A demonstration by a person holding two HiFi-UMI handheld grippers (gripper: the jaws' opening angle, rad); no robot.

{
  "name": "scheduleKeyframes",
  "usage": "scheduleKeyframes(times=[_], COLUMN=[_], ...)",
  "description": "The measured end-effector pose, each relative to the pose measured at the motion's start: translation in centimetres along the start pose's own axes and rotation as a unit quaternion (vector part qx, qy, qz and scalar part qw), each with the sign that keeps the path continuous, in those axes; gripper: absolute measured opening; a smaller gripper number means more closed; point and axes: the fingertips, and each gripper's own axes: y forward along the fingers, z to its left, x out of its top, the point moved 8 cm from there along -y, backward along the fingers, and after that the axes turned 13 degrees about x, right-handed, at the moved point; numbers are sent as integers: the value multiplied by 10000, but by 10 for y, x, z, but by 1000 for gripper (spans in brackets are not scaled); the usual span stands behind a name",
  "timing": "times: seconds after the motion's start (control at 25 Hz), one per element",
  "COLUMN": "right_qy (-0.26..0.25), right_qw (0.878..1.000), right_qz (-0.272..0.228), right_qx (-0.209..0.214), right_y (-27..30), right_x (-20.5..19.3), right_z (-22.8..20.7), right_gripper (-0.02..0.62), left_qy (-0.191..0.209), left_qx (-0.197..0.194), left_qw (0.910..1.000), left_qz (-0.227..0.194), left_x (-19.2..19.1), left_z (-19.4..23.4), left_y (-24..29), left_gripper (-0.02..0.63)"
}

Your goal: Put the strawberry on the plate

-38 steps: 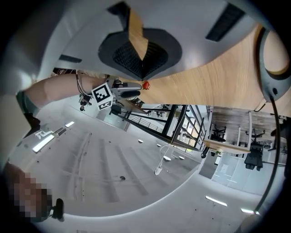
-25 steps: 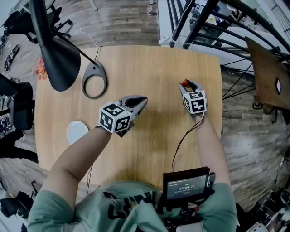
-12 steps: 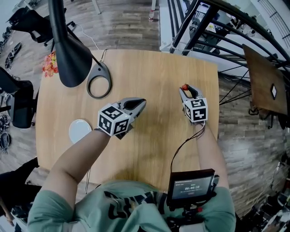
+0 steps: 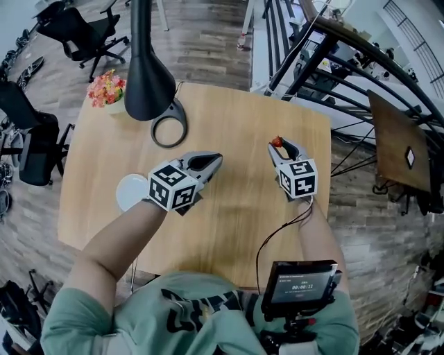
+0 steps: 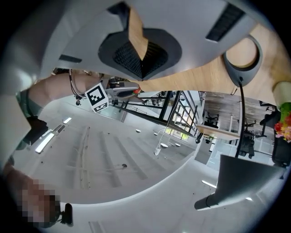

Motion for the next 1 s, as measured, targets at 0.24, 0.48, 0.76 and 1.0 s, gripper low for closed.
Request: scheduleKeyframes(times=[0.24,0.48,0.76,1.0], right_qy=[-196,-277,-497,-681], right_qw=[9995,9981,9940,9884], right_qz=[-97,-192,-199,-226], right_qx=[220,510,950,1336], right_y=[-2,7,31,59], right_x=[35,60,85,107], right_z=[43,87,140,187], right_gripper=[150,150,150,150], left_qy=[1,-104,-258,-395], left_qx=[320,609,1016,1376], left_qw=[9994,9977,9935,9883], left_qz=[-129,-287,-444,-522], left_x=[6,7,-3,-17], left_z=[12,26,55,84], left_y=[-46,-92,-149,-197], left_gripper=[2,2,2,2])
